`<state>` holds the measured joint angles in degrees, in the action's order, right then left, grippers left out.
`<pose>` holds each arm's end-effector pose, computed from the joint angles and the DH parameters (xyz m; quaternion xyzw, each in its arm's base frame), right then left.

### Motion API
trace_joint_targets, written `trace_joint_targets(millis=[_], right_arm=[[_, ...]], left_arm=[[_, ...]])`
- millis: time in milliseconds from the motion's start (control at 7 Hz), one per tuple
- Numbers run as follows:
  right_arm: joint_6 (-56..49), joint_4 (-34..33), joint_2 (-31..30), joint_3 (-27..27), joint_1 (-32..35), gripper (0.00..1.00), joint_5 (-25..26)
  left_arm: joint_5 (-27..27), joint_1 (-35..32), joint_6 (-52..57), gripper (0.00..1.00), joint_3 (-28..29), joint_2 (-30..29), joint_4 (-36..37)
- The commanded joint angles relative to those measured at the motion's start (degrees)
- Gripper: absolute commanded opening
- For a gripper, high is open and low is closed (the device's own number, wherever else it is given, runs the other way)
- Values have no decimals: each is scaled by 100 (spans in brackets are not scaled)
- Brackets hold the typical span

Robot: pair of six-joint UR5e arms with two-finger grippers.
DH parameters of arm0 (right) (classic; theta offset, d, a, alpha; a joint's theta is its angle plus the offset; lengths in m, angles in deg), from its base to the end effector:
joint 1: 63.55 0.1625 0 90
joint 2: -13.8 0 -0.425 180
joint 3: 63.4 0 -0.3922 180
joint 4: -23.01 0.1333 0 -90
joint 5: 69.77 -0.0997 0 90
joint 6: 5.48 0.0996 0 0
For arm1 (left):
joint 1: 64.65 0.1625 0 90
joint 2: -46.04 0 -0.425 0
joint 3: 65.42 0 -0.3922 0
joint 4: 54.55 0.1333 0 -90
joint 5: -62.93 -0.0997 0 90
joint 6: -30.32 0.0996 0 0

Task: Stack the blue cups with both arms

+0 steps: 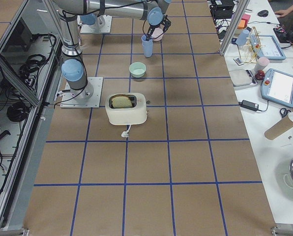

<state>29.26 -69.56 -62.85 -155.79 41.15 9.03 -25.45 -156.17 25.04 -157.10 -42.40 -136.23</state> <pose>0.2873 -0.4937 0.3518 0.1830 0.9716 0.1442 0.0403 -0.1492 -0.4897 0.5022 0.0317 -0.9968 0.0705 0.0183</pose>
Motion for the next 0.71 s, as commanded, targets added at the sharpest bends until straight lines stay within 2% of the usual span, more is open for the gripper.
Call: trace_joint_targets(millis=[0, 143, 286, 571], right_arm=[[-11, 2, -52, 341, -185, 100, 126], [-124, -6, -122, 640, -369, 100, 562], [-543, 11, -140, 738, -580, 100, 784], [-1142, 11, -533, 678, -757, 100, 926]], left_arm=[[5, 2, 0, 100, 1, 2, -6], [5, 2, 0, 100, 1, 37, -6], [-4, 2, 0, 100, 1, 38, -6], [5, 2, 0, 100, 1, 29, -6]])
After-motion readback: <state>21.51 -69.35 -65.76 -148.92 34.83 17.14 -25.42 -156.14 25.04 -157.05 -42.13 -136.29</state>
